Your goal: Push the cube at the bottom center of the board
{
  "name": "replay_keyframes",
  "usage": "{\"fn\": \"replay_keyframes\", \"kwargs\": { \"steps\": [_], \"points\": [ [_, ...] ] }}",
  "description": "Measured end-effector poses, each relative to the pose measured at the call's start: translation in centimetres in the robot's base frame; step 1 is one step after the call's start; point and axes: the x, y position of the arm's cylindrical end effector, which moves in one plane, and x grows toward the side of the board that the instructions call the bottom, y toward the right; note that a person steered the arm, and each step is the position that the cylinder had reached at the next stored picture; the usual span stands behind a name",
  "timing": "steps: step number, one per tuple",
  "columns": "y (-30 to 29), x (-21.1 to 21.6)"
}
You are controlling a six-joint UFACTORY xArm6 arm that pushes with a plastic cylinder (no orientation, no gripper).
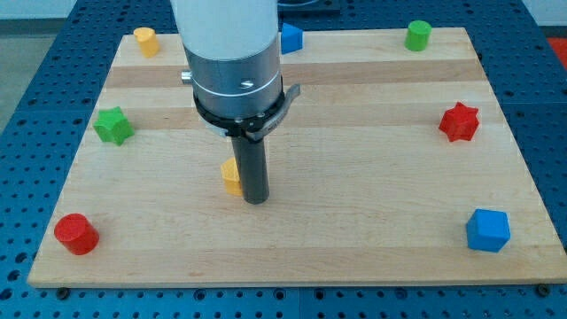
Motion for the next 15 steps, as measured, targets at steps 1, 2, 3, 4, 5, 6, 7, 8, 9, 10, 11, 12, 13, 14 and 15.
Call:
{"fn": "replay_keyframes", "kwargs": {
  "steps": [1,2,3,4,5,6,7,8,9,10,11,12,13,14,15],
  "points": [
    [3.6,-1.0],
    [8.2,-2.1],
    [10.4,-2.5],
    [11.1,-2.5],
    [13.0,-2.8],
    [14.5,-3.1],
    [18.2,-3.2],
    [25.4,-3.2],
    [31.4,1.6],
    [33.2,6.4],
    [29.6,9.2],
    [26.7,8.0],
    [30.5,4.5],
    [31.7,2.8],
    [28.6,4.4]
  ]
}}
